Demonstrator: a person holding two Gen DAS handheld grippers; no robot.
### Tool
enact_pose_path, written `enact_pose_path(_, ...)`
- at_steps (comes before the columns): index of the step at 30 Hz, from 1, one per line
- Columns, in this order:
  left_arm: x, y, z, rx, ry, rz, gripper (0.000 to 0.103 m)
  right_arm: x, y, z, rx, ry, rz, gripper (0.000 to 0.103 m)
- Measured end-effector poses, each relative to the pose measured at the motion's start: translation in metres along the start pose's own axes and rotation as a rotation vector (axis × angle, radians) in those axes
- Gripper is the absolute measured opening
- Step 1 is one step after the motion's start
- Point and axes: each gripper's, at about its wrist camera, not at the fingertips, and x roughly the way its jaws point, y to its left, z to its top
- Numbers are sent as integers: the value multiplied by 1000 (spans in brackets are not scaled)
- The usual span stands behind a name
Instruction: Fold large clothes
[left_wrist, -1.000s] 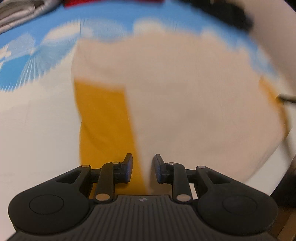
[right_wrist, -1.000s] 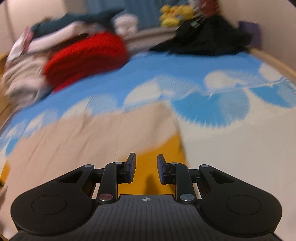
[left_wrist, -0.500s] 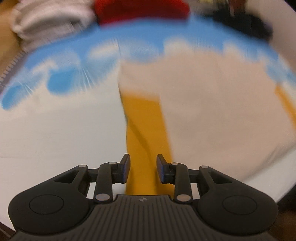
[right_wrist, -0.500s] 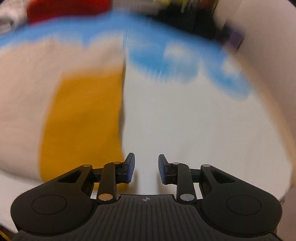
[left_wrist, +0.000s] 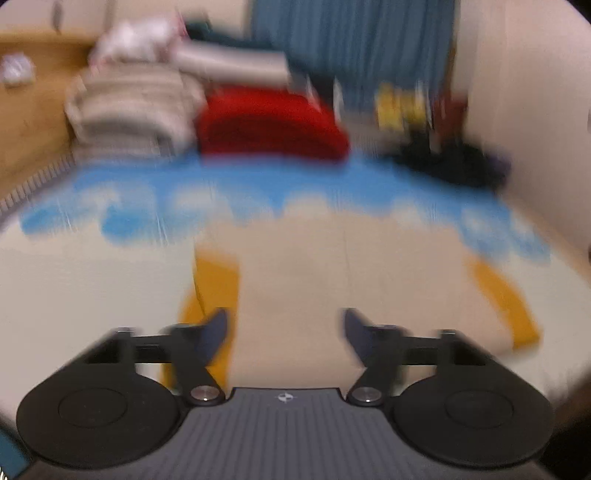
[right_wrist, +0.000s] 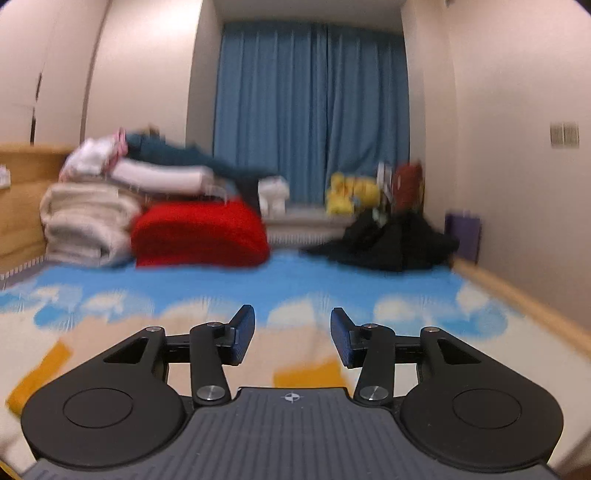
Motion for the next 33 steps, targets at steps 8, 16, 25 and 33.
enact_pose_path(8, 31, 26, 2, -170, 66, -16, 6, 7, 22, -18, -40, 100, -21, 46)
enact_pose_path(16, 70, 69, -7, -466, 239, -52, 26, 8, 30, -26, -35, 132, -18, 46)
enact_pose_path(25, 110, 89, -35, -744, 320, -29, 55, 14, 39, -27, -50, 150, 17, 46)
enact_pose_path(33, 121, 102, -46, -875, 244, 8, 57, 16, 38, -29, -52, 170, 24, 46)
